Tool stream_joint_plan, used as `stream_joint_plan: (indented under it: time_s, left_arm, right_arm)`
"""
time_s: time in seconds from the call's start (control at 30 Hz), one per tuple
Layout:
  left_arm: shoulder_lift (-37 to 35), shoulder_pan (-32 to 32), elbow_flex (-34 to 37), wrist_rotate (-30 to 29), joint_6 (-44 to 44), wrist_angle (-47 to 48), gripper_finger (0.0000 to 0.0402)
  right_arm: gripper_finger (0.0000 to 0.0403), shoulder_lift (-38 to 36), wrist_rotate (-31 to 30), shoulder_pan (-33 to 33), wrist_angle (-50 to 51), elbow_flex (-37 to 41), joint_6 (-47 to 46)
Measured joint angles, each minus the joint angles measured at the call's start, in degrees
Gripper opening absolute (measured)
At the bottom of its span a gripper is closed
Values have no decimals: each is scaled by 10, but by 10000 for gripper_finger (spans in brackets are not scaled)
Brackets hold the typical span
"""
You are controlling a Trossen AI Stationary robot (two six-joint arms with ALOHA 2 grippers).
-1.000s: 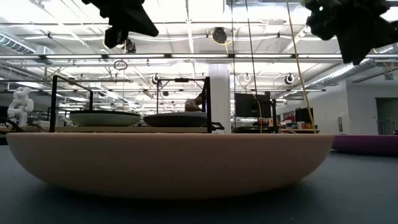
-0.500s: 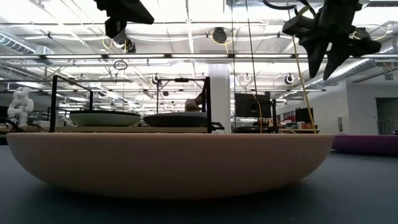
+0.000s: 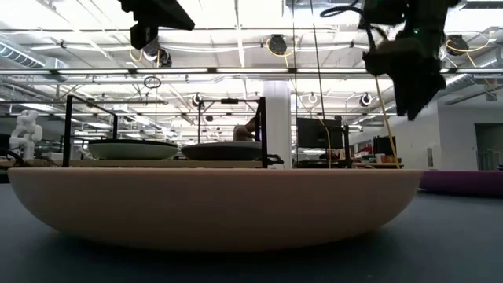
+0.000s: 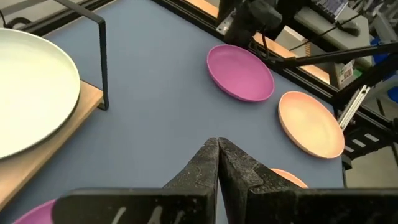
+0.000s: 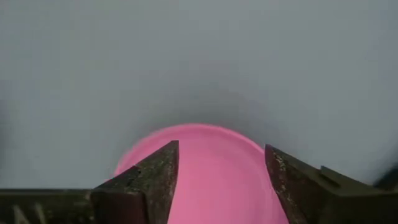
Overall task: Place and stack plates onto a shelf
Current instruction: Stack the right violet plate on top of the light blue plate on the shelf
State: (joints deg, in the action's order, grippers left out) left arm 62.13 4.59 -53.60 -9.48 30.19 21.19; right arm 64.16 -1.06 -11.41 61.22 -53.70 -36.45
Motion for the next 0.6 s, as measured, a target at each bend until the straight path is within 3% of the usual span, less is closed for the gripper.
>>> stream_joint_plan:
  time_s: [0.2, 0.5, 0.6]
  left_arm:
    - [0, 29, 0, 2, 4, 0, 12]
    - [0, 60, 0, 0, 5, 11, 12]
    - [0, 60, 0, -15, 37, 33, 12]
  right_arm:
    - [239, 0, 57, -8, -39, 55, 127]
    - [260, 0, 56, -9, -52, 70, 271]
    - [261, 0, 31, -10, -61, 70, 341]
